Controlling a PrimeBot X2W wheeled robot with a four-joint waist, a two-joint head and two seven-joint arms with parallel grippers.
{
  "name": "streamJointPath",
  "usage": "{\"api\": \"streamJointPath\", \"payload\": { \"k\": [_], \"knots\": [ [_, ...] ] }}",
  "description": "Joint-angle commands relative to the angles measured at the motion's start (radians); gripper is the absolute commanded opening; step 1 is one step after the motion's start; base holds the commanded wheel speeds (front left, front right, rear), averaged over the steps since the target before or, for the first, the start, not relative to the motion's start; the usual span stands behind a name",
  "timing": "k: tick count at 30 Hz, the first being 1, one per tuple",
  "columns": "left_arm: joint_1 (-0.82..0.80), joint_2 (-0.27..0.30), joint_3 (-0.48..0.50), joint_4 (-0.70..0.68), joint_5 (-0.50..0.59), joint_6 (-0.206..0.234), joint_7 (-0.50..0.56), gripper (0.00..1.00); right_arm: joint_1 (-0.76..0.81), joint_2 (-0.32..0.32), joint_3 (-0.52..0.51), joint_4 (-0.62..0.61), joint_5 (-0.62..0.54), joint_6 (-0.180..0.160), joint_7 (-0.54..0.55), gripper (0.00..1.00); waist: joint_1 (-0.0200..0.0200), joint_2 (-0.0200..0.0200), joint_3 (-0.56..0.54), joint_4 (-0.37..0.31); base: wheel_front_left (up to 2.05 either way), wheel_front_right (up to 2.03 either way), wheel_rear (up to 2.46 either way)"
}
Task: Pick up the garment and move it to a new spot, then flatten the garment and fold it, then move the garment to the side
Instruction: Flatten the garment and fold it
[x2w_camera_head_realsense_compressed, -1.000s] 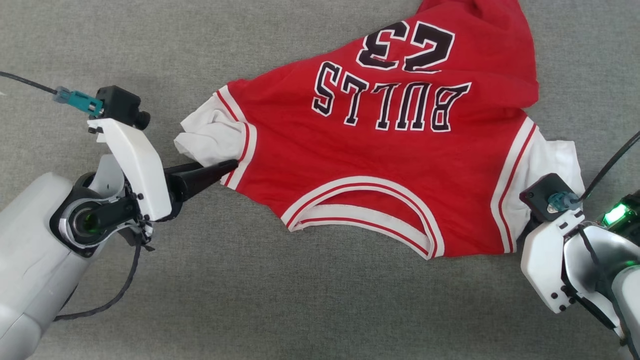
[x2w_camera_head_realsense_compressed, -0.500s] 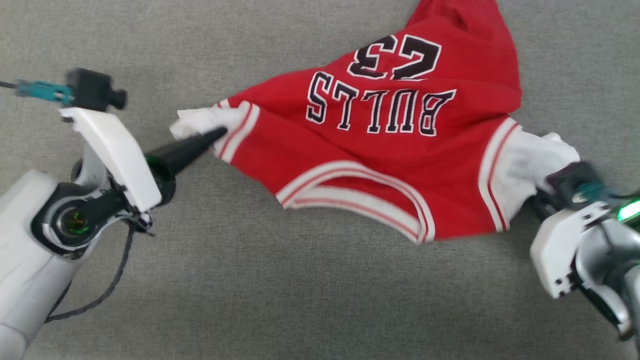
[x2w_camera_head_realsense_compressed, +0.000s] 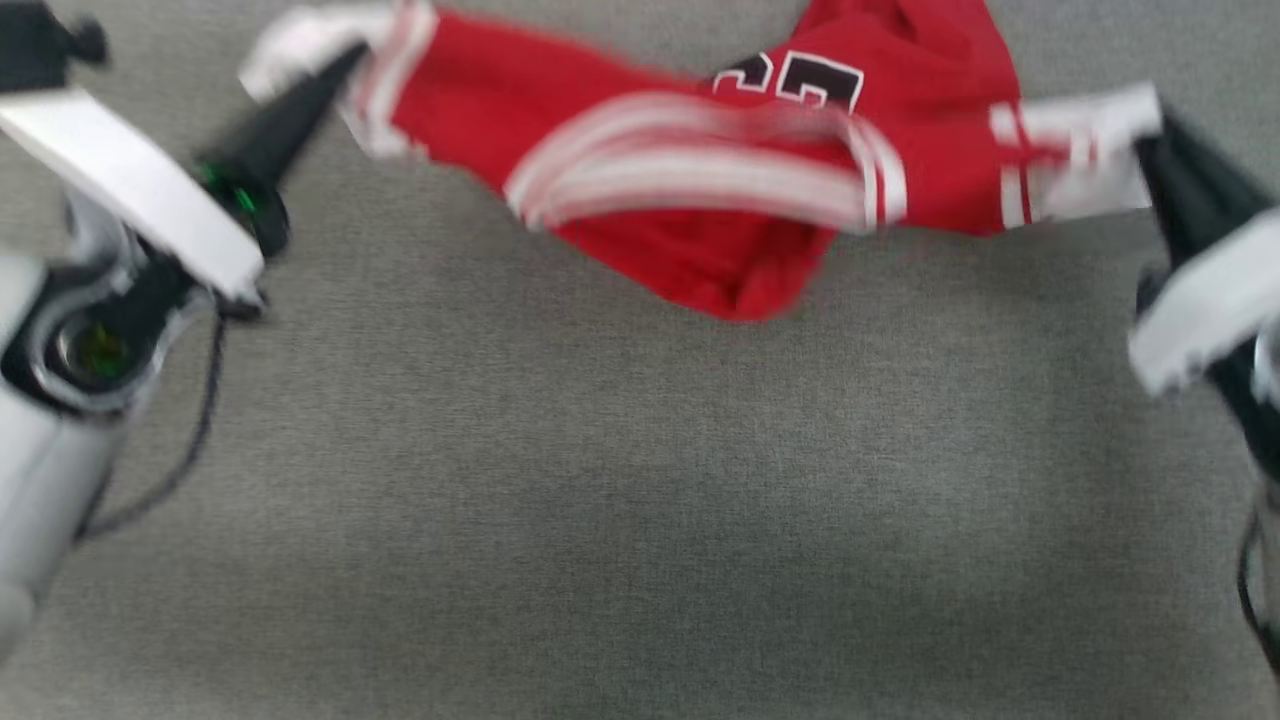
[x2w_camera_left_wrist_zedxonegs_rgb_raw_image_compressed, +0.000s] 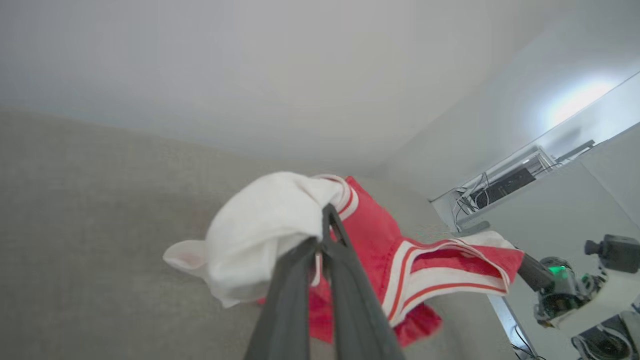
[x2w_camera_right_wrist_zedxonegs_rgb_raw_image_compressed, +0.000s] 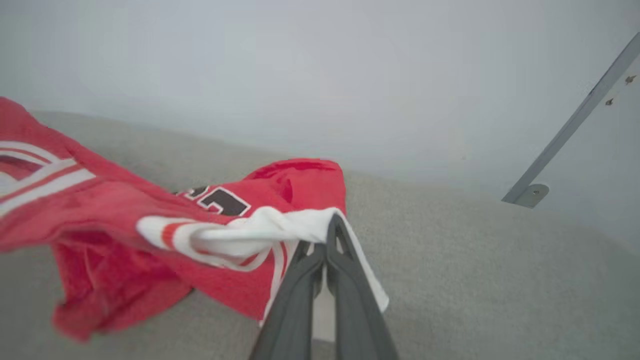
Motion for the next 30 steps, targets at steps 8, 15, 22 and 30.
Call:
{"api": "streamJointPath", "payload": {
  "k": [8, 15, 22, 30],
  "knots": [
    [-0.333, -0.034, 0.038, 0.256, 0.107, 0.002, -0.132, 0.00, -0.526, 0.156, -0.065, 0.320, -0.001, -0.001, -0.033, 0.00, 0.0000, 0.0000, 0.110, -0.029, 0.00, 0.00, 0.00],
    [-0.623, -0.053, 0.048, 0.427, 0.140, 0.002, -0.185, 0.00, -0.947, 0.244, -0.184, 0.625, -0.138, -0.001, -0.208, 0.00, 0.0000, 0.0000, 0.137, -0.060, 0.00, 0.00, 0.00],
    [-0.764, -0.103, 0.043, 0.482, 0.110, 0.002, -0.253, 0.00, -1.155, 0.258, -0.274, 0.847, -0.272, -0.001, -0.398, 0.00, 0.0000, 0.0000, 0.106, -0.065, 0.00, 0.00, 0.00],
    [-0.552, -0.074, -0.012, 0.353, -0.024, 0.002, -0.148, 0.00, -1.065, 0.259, -0.231, 0.969, -0.252, -0.001, -0.444, 0.00, 0.0000, 0.0000, 0.067, -0.044, 0.00, 0.00, 0.00]
  ]
}}
